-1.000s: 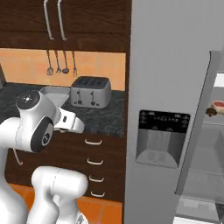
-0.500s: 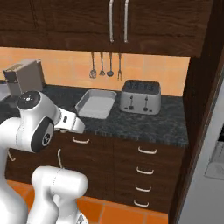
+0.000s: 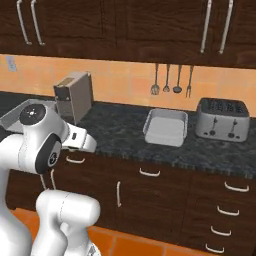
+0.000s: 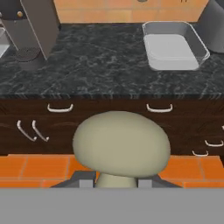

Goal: Place one mushroom and one steak in each tupperware on the nearby counter, to pack two identical lunches.

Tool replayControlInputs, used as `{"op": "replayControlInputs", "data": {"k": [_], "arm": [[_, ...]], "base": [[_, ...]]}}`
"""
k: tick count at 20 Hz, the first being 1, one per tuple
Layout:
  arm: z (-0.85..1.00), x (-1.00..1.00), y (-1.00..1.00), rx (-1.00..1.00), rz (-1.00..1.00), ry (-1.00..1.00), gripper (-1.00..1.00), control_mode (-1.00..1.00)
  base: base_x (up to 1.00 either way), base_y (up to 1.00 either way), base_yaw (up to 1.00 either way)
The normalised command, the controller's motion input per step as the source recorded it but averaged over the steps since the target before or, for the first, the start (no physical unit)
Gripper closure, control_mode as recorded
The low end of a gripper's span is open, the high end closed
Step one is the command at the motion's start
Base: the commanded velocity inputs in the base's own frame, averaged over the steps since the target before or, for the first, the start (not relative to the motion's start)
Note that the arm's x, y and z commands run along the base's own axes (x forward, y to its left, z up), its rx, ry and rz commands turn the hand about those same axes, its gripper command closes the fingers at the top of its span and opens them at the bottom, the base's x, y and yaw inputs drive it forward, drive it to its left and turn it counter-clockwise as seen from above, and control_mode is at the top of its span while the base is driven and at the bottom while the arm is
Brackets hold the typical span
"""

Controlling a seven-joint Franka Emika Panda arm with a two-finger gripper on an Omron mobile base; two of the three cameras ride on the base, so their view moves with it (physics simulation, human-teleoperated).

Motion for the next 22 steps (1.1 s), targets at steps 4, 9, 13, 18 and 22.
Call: {"op": "replayControlInputs", "data": {"k": [4, 9, 13, 18, 22], "arm": [[0.0, 0.0, 0.0, 0.0, 0.0, 0.0, 1.0, 1.0], [0.0, 0.0, 0.0, 0.0, 0.0, 0.0, 1.0, 1.0], [0.0, 0.0, 0.0, 0.0, 0.0, 0.0, 1.0, 1.0], [0.0, 0.0, 0.0, 0.0, 0.0, 0.0, 1.0, 1.0], [0.0, 0.0, 0.0, 0.0, 0.0, 0.0, 1.0, 1.0]], "base": [[0.54, 0.97, 0.04], [0.84, 0.92, 0.1], [0.36, 0.64, -0.03], [0.4, 0.56, -0.12], [0.58, 0.6, -0.09]]}}
